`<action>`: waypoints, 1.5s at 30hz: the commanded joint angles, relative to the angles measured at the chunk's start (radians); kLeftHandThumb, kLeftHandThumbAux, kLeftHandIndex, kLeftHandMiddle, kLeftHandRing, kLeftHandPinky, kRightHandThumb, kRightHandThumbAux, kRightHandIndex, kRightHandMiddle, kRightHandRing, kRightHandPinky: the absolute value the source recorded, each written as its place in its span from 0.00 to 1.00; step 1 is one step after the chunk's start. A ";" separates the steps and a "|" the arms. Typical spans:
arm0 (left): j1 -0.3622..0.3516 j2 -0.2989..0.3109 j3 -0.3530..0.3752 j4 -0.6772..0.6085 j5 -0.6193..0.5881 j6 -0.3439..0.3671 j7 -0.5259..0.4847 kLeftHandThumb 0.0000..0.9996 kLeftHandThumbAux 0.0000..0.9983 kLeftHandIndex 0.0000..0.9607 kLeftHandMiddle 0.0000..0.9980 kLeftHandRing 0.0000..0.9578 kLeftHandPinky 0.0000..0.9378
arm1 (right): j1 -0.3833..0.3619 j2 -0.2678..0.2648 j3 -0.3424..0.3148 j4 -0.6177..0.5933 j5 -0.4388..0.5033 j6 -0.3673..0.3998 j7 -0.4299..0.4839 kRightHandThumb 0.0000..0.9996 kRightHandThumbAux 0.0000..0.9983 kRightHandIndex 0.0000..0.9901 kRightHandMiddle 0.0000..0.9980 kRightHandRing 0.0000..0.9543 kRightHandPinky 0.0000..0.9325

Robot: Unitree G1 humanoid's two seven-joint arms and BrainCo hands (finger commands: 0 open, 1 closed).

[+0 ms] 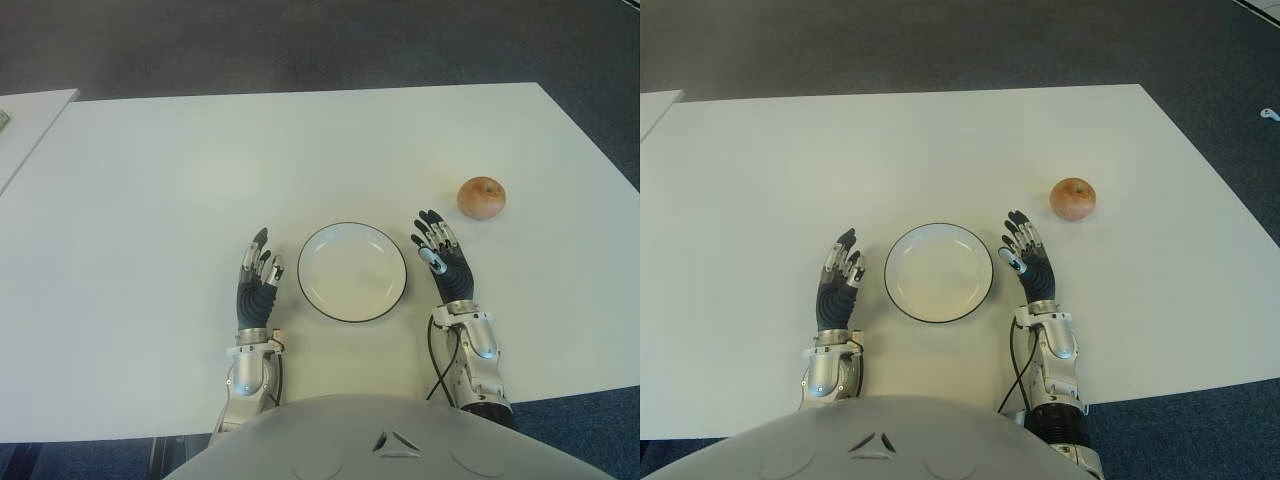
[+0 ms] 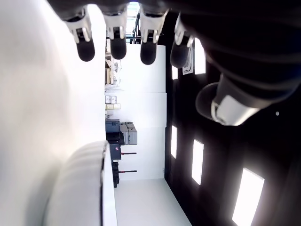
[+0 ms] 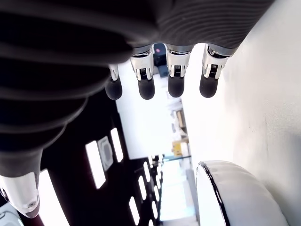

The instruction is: Put the apples into the plate.

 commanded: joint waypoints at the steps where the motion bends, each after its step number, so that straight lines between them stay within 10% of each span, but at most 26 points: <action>1: 0.012 -0.046 -0.006 0.033 -0.010 0.009 -0.009 0.08 0.51 0.15 0.10 0.08 0.09 | 0.027 0.007 0.002 0.046 -0.007 0.032 -0.008 0.17 0.60 0.03 0.05 0.00 0.00; 14: -0.010 -0.049 -0.007 0.063 -0.013 0.012 -0.005 0.08 0.53 0.15 0.10 0.08 0.10 | -0.104 0.007 0.006 -0.021 -0.031 0.072 -0.064 0.18 0.57 0.04 0.05 0.00 0.00; 26: -0.017 -0.049 -0.006 0.057 -0.010 0.046 0.000 0.04 0.55 0.13 0.09 0.08 0.08 | -0.195 -0.026 0.033 0.012 -0.252 -0.084 -0.189 0.18 0.63 0.02 0.02 0.00 0.00; 34: -0.039 -0.043 0.001 0.094 -0.002 0.054 0.002 0.00 0.55 0.12 0.09 0.08 0.08 | -0.462 -0.206 0.073 0.014 -0.760 -0.104 -0.499 0.24 0.59 0.03 0.01 0.00 0.03; 45: -0.066 -0.049 -0.003 0.122 -0.011 0.047 -0.004 0.00 0.55 0.12 0.09 0.09 0.09 | -0.747 -0.476 0.174 0.121 -1.066 0.045 -0.515 0.27 0.55 0.04 0.00 0.00 0.00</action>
